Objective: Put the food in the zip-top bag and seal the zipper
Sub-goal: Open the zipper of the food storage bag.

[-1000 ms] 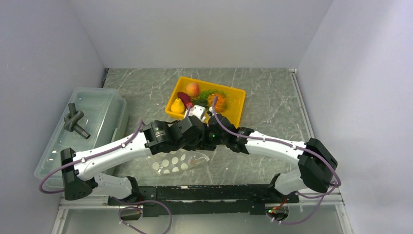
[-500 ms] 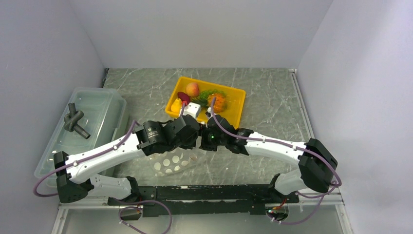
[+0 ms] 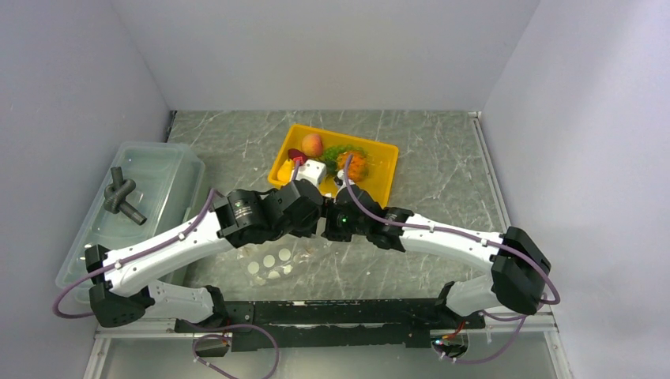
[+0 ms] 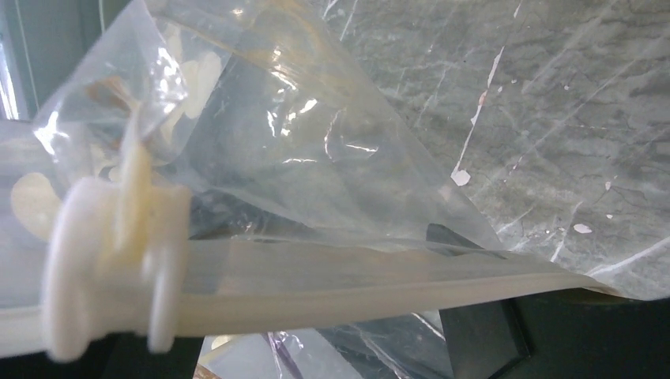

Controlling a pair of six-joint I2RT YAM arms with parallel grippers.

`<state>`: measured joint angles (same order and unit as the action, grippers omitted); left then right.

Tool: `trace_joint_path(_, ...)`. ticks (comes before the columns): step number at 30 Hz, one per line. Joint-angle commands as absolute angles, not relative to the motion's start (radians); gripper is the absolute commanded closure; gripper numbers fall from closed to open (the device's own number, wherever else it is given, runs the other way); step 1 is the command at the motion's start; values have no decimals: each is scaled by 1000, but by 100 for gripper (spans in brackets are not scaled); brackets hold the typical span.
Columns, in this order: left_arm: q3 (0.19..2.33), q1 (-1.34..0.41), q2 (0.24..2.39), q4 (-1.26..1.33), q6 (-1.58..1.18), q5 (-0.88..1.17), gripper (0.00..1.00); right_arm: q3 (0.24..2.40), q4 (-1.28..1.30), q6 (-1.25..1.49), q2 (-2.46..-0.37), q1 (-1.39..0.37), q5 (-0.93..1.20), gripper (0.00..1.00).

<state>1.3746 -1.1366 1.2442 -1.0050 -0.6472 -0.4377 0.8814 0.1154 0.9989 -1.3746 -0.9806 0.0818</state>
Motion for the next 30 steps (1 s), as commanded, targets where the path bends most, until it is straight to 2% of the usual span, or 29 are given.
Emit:
trace_joint_path(1,1381,-1141,1235,-1034,-637,-492,100,928,200,976,-1353,-975,24,0)
trace_joint_path(17,1296,-1141,1246,-1020,-642,-507,100,1027,276,930,-1268,-977,9,1)
trace_joint_path(30,1278,-1141,1259,-996,-638,-495,100,1109,335,828,-1239,-977,83,1)
